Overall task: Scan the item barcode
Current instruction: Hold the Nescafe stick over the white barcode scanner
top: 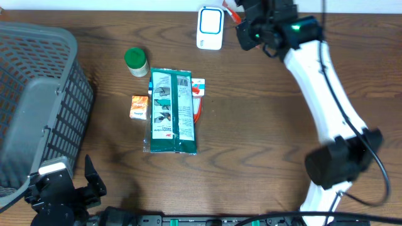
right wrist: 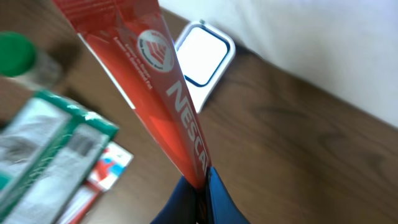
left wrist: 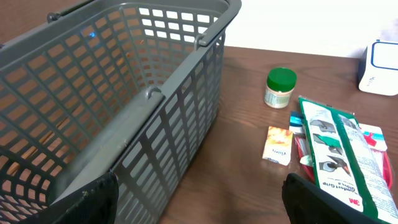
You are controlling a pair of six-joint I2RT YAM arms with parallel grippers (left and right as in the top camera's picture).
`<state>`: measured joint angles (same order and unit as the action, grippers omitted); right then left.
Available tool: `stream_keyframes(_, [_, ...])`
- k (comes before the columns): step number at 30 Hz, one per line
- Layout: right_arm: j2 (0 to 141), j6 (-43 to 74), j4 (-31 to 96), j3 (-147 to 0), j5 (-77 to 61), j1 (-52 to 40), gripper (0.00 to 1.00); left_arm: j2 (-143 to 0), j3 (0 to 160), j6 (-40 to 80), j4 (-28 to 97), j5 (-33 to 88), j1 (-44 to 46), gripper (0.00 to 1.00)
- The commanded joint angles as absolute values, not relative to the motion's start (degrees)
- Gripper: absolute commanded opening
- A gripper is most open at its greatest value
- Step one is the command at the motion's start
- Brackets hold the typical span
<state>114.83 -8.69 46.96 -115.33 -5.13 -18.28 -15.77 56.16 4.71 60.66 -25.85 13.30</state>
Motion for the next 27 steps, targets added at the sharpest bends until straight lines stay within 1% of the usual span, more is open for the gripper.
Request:
stream_keyframes(1, [118.76,-9.69,44.14,-115.37,-3.09,-18.59,0.02,-16.14,55.72,5.08,60.6,-26.13,13.54,0.84])
stream_keyframes(6, [124.62,-9.72,37.54,-115.37,-2.48,-20.05,0.02,-16.14,55.72,5.1,60.62,-26.15,13.54,0.84])
stream_keyframes(16, [128.62,-13.3,21.37,-115.37,8.99,-24.1,0.01,-16.14,55.72,5.08,60.62,-26.13,13.54,0.84])
stream_keyframes(21, [131.66,-16.51,12.75,-115.37,11.09,-25.15,0.01,-16.14,55.72,5.08,60.71,-26.13,13.54,0.84])
stream_keyframes(27, [136.99,-17.89,10.17,-115.37,11.97,-25.34,0.01,-16.14,55.72,5.08,61.41,-26.15,13.54,0.84])
